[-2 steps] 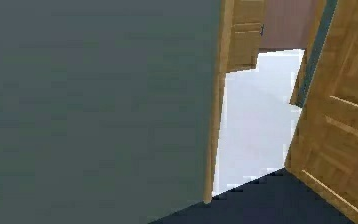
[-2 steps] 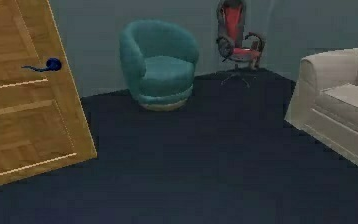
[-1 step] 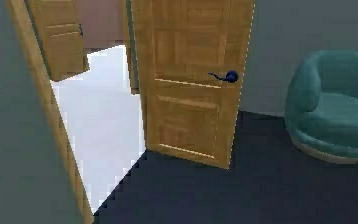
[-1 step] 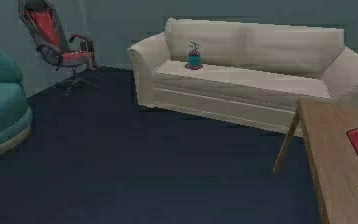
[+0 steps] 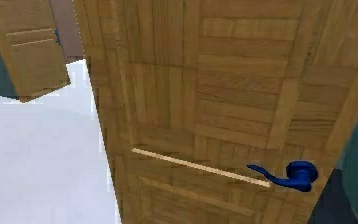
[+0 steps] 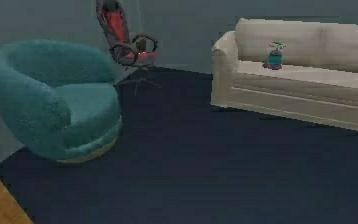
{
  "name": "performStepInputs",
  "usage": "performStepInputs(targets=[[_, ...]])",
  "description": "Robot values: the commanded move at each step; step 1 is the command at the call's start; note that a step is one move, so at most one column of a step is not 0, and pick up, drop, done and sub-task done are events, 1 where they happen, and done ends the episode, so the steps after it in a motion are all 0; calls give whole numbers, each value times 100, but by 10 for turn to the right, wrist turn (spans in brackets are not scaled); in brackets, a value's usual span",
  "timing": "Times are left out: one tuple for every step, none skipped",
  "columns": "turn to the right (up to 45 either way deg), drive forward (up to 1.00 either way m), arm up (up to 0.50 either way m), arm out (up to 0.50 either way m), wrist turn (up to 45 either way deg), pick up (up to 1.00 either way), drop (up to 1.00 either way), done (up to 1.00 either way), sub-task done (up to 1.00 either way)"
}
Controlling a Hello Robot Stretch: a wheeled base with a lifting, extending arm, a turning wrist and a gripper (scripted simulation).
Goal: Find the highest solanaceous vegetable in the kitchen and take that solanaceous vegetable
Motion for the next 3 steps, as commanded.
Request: performStepInputs(targets=[[120, 0, 0, 0, 0, 0, 0, 0, 0], [0, 5, 0, 0, 0, 0, 0, 0, 0], [-450, 0, 0, 0, 0, 0, 0, 0, 0]])
